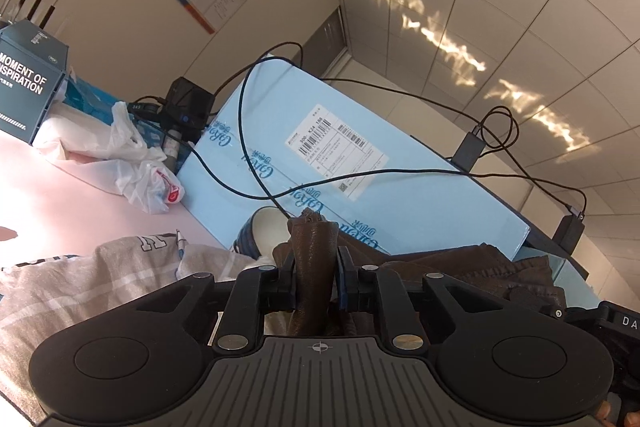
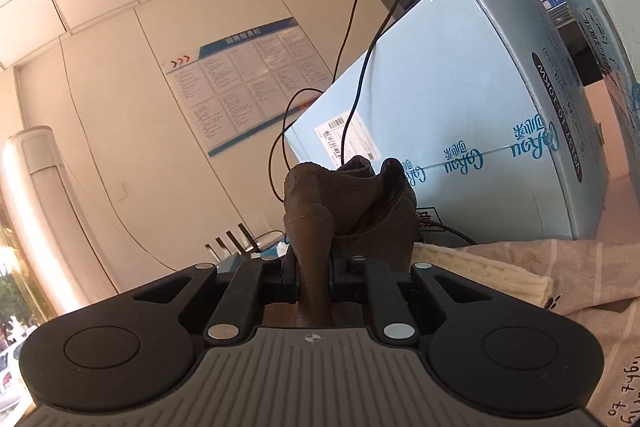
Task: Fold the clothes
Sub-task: 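Close both grippers on the folded brown jacket's edge, then lift the jacket with both grippers and lay it on the bed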
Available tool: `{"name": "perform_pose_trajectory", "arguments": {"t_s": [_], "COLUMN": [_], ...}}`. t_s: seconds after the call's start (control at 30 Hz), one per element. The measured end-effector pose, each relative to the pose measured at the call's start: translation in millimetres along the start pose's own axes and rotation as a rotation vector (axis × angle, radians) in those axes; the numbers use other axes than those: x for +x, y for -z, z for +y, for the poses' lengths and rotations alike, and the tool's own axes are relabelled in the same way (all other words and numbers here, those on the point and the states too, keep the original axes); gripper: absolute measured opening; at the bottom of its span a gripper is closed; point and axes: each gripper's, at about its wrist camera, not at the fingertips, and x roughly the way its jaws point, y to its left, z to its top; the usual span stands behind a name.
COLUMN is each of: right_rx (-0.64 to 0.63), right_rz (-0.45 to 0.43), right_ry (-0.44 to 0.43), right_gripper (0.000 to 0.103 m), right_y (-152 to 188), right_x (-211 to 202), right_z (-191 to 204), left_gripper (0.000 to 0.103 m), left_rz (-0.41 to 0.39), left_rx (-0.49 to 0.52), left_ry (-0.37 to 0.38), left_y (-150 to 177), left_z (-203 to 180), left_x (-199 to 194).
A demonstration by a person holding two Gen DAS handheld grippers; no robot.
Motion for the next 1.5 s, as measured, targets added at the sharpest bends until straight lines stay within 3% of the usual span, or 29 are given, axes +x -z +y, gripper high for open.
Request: {"name": "perform_pose_trajectory", "arguments": {"t_s": [0.3,0.53,0.7,0.9,1.03,1.07,1.1,1.23,1.3,1.33,1.5], "right_rx": [0.100,0.176,0.202,0.249,0.239,0.229,0.220,0.175,0.159,0.131,-0.142], "right_rz": [-0.055,-0.100,-0.130,-0.088,-0.089,-0.087,-0.084,-0.052,-0.047,-0.055,-0.033], "right_ry": [-0.001,0.101,0.228,0.445,0.556,0.592,0.628,0.778,0.807,0.813,0.741], "right_gripper": [0.010,0.010,0.010,0.010,0.012,0.014,0.021,0.041,0.060,0.063,0.093], "right_y": [-20.7,-21.3,-19.9,-11.3,5.0,6.4,7.8,14.0,14.0,13.9,17.4], "right_x": [-71.7,-146.5,-202.7,-252.4,-270.9,-273.1,-275.4,-279.3,-280.9,-281.3,-269.1], "right_z": [19.5,13.5,-9.1,-57.7,-87.7,-93.0,-98.2,-107.0,-104.7,-99.6,-55.8], "left_gripper": [0.016,0.016,0.016,0.016,0.019,0.021,0.030,0.077,0.084,0.084,0.086], "left_rz": [-0.024,0.096,0.234,0.456,0.466,0.466,0.477,0.520,0.541,0.551,0.589], "left_rx": [0.097,0.127,0.180,0.305,0.382,0.383,0.375,0.342,0.325,0.317,0.281], "left_ry": [0.122,0.208,0.267,0.284,0.274,0.263,0.241,0.151,0.105,0.083,0.002], "left_y": [28.2,63.0,95.8,148.4,161.1,161.3,161.1,160.0,159.4,159.2,157.8], "left_z": [-56.8,-110.2,-150.3,-190.7,-201.0,-199.8,-197.0,-185.9,-180.4,-177.6,-167.0], "left_x": [-48.4,-64.8,-52.9,-26.1,-21.4,-20.3,-18.1,-9.3,-4.9,-2.6,5.1]}}
